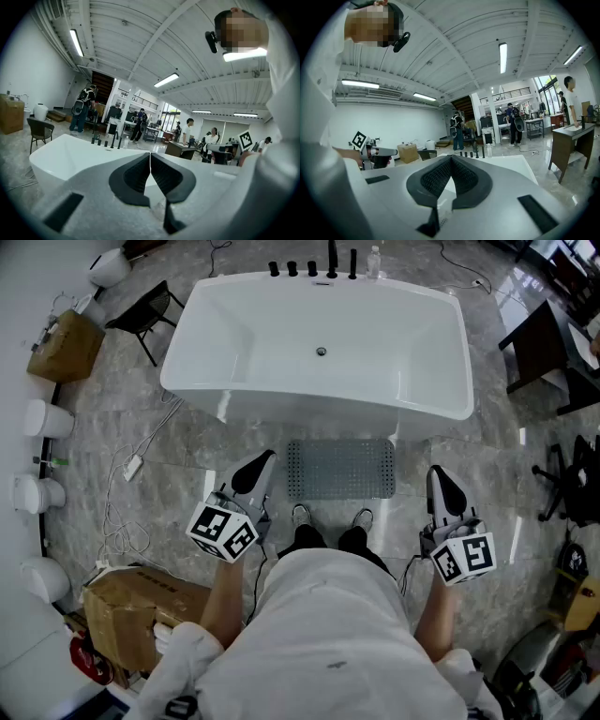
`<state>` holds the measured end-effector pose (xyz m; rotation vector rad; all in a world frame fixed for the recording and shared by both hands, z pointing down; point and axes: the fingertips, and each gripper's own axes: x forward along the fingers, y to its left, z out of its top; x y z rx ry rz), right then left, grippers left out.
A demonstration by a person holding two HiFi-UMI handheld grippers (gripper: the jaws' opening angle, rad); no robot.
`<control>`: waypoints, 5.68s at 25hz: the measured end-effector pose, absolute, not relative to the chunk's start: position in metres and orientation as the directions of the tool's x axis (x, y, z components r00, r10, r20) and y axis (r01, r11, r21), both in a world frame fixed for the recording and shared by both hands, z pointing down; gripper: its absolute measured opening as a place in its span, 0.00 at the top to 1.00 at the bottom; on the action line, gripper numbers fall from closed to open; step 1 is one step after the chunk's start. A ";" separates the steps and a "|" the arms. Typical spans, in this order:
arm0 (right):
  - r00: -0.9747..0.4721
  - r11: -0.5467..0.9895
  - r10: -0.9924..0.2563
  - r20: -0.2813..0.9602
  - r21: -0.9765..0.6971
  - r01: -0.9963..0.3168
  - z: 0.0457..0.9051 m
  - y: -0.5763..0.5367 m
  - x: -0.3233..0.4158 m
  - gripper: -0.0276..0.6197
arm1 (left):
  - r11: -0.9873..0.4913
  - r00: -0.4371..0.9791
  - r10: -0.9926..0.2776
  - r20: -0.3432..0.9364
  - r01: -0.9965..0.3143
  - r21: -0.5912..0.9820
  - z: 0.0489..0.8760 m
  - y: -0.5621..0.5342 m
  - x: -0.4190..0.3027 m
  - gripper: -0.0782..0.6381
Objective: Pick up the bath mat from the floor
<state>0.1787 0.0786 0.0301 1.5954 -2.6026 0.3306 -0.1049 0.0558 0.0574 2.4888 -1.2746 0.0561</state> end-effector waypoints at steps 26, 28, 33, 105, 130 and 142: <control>-0.512 0.472 -0.787 0.345 -0.200 -0.859 0.108 0.065 0.237 0.94 | -0.395 0.491 -0.782 0.383 -0.867 0.304 0.132 0.086 -0.060 0.87; -0.528 0.479 -0.767 0.365 -0.221 -0.849 0.126 0.064 0.237 0.94 | -0.383 0.480 -0.773 0.416 -0.875 0.298 0.150 0.088 -0.060 0.87; -0.545 0.491 -0.723 0.424 -0.240 -0.838 0.167 0.057 0.228 0.94 | -0.376 0.479 -0.742 0.469 -0.877 0.300 0.190 0.090 -0.069 0.87; -0.056 0.209 -0.213 0.975 -0.011 -0.978 1.063 0.006 0.368 0.55 | -0.095 0.299 -0.267 0.916 -0.954 0.284 1.079 0.048 -0.235 0.47; -0.093 0.354 -0.117 0.989 -0.046 -0.934 0.991 0.015 0.324 0.86 | -0.189 0.382 -0.203 0.902 -0.919 0.346 1.006 0.058 -0.190 0.77; -0.132 0.377 -0.068 0.989 -0.097 -0.921 0.939 0.035 0.291 0.87 | -0.256 0.444 -0.150 0.883 -0.880 0.399 0.938 0.061 -0.151 0.77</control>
